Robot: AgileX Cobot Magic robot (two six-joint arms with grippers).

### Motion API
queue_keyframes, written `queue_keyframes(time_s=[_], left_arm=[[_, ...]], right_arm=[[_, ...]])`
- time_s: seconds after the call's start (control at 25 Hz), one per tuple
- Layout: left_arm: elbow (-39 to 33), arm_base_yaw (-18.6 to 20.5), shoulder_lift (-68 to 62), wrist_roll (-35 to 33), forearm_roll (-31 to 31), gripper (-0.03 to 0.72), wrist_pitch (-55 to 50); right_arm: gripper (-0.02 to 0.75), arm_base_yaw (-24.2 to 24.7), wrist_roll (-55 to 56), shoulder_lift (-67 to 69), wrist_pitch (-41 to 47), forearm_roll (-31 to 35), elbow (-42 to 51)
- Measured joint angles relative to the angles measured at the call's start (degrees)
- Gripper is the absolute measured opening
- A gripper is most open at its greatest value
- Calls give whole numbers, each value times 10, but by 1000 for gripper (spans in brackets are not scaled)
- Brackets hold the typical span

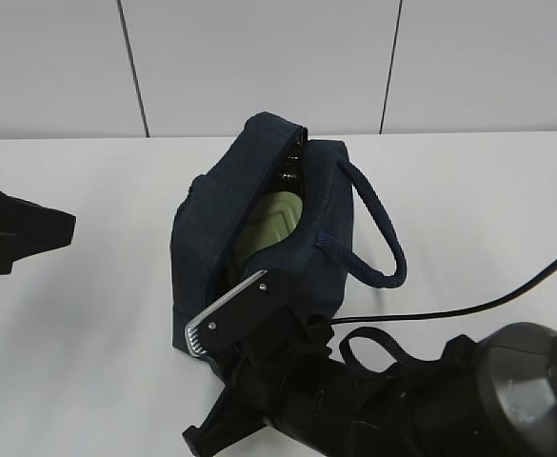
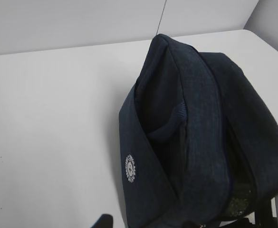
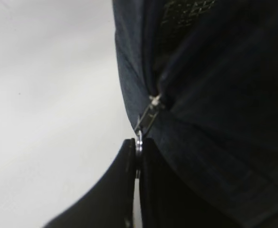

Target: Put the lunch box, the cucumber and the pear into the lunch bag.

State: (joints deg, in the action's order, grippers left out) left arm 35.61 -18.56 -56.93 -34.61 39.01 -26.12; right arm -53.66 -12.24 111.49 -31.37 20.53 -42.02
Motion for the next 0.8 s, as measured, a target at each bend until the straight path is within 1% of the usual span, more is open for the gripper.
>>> queue_keyframes(time_s=[0.2,0.36,0.6,0.8], left_arm=[[0,0,0,0,-1,269,-1],[0,0,0,0,-1,269,-1],[0,0,0,0,-1,268,-8],[0,0,-5,-1,-30,243,-40]], right_arm=[[0,0,-11,-30,46,7,0],[0,0,-48,-81,76,36,0],[0,0,-89,-165,121,51,0],[0,0,-136,-203,164,72,-22]])
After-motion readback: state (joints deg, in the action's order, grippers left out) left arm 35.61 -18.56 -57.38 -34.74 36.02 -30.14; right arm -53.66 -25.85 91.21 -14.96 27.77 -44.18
